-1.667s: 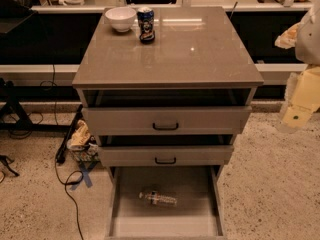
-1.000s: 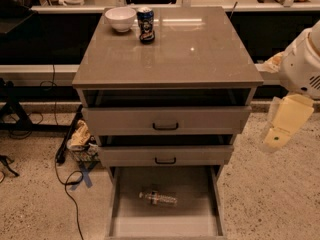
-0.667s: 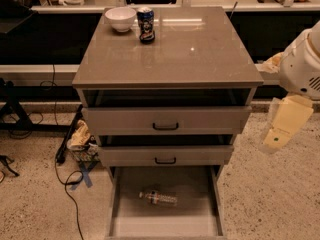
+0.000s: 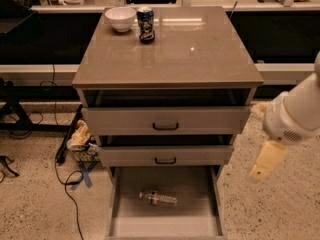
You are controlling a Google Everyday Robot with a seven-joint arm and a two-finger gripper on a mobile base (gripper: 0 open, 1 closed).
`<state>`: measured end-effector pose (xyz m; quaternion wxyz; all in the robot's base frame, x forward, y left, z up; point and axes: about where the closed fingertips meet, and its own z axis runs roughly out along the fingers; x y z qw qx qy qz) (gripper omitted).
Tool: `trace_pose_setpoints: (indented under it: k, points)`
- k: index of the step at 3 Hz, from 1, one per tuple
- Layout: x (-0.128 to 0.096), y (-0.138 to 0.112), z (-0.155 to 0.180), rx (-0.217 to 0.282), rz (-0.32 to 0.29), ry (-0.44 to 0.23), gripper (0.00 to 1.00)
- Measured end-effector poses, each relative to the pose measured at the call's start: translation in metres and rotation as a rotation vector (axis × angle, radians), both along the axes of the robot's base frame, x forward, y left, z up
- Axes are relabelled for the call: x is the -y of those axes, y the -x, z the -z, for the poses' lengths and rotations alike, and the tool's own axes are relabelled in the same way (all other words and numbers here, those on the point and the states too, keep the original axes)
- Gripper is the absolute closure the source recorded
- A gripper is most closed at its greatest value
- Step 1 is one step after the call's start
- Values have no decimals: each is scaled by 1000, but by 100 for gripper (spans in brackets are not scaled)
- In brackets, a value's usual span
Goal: Pick water bottle from bottom drawer and place on counter
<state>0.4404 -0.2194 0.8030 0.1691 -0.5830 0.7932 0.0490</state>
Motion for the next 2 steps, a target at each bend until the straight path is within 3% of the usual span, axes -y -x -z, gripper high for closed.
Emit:
trace_pose_setpoints:
  k: [1,2]
  points:
    - [-4,-17,130,-41,35,-120,0]
    - [-4,-17,129,-40,35,-119,0]
